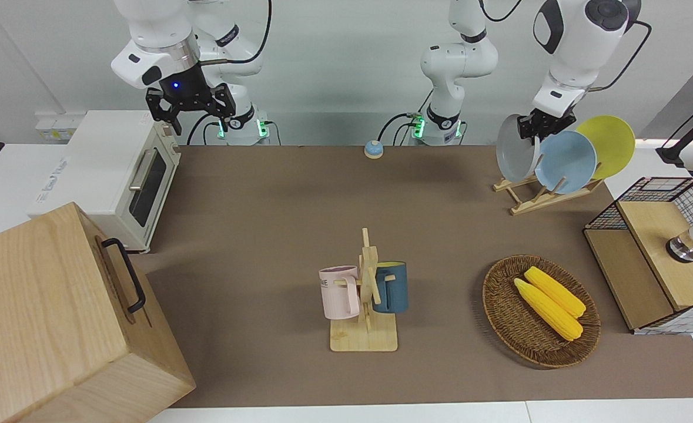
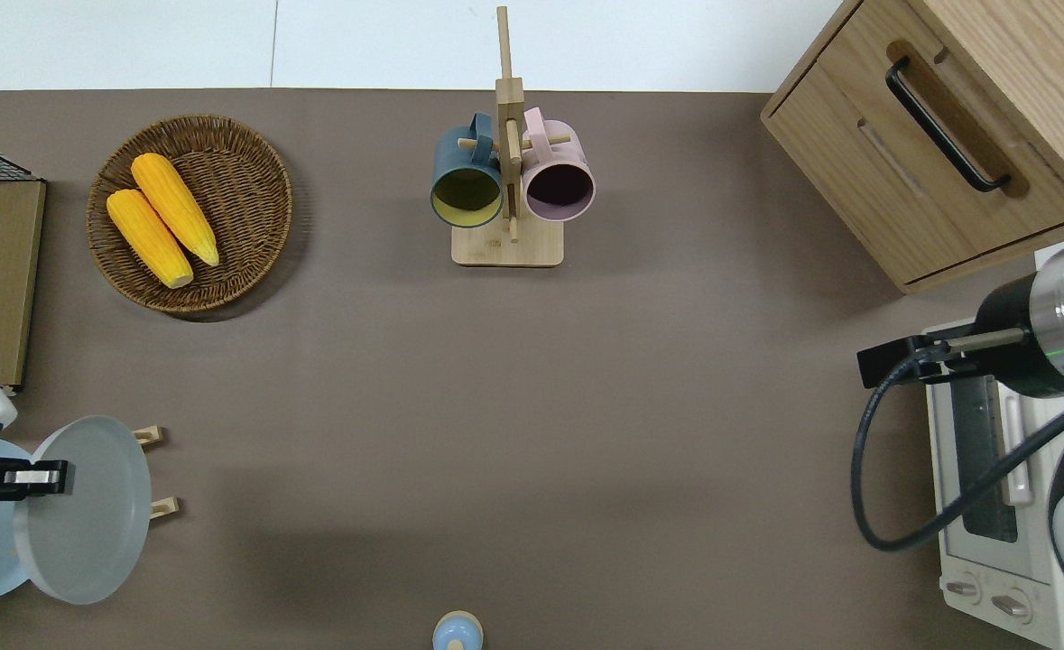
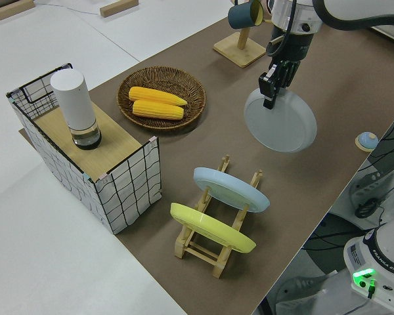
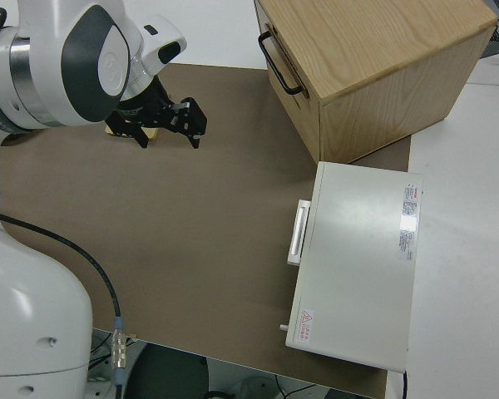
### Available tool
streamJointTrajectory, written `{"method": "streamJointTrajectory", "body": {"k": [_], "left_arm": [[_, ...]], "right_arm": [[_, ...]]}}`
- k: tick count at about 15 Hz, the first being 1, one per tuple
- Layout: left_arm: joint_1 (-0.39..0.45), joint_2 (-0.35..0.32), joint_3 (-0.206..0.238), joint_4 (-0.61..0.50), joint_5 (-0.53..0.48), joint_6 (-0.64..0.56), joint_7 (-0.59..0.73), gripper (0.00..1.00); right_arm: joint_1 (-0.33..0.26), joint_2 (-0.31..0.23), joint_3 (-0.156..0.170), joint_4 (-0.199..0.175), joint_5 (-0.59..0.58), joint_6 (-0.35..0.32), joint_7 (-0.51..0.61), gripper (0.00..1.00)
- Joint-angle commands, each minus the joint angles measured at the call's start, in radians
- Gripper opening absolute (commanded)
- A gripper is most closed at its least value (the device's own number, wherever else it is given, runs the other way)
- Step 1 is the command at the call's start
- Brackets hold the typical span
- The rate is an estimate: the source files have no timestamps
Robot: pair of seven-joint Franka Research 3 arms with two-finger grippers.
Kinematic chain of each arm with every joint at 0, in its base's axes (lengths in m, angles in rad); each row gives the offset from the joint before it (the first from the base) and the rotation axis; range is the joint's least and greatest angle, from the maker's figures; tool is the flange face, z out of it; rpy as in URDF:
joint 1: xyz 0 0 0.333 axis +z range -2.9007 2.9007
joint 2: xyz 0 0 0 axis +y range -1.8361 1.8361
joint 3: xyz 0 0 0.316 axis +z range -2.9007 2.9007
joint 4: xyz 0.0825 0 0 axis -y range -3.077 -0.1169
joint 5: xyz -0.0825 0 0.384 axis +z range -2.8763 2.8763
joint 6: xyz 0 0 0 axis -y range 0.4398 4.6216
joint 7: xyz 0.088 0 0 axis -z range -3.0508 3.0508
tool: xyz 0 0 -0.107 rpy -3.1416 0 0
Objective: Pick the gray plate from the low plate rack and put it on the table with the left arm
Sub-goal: 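Lift the gray plate out of the rack and tilt it flat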
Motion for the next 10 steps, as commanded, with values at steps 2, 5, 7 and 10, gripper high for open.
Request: {"method": "streamJointTrajectory", "body": {"k": [2, 5, 7, 10], "left_arm": [[-0.013, 0.000, -0.033, 0.058, -0.085, -0.094, -0.114, 0.00], [-0.013, -0.006, -0.029, 0.074, -0.177, -0.119, -0.116, 0.00], [-0.010, -0.017, -0.013, 0.073, -0.246, -0.119, -0.105, 0.00], [-0.001, -0.014, 0.020, 0.070, -0.353, -0.114, -0.078, 0.00]], "right_arm": [[-0.010, -0.002, 0.006, 0.006, 0.010, -0.013, -0.001, 0.990], [-0.010, -0.002, 0.006, 0.006, 0.010, -0.013, -0.001, 0.990], [-0.010, -0.002, 0.006, 0.006, 0.010, -0.013, -0.001, 0.987], [-0.010, -0.002, 0.006, 0.006, 0.010, -0.013, -0.001, 0.990]]}}
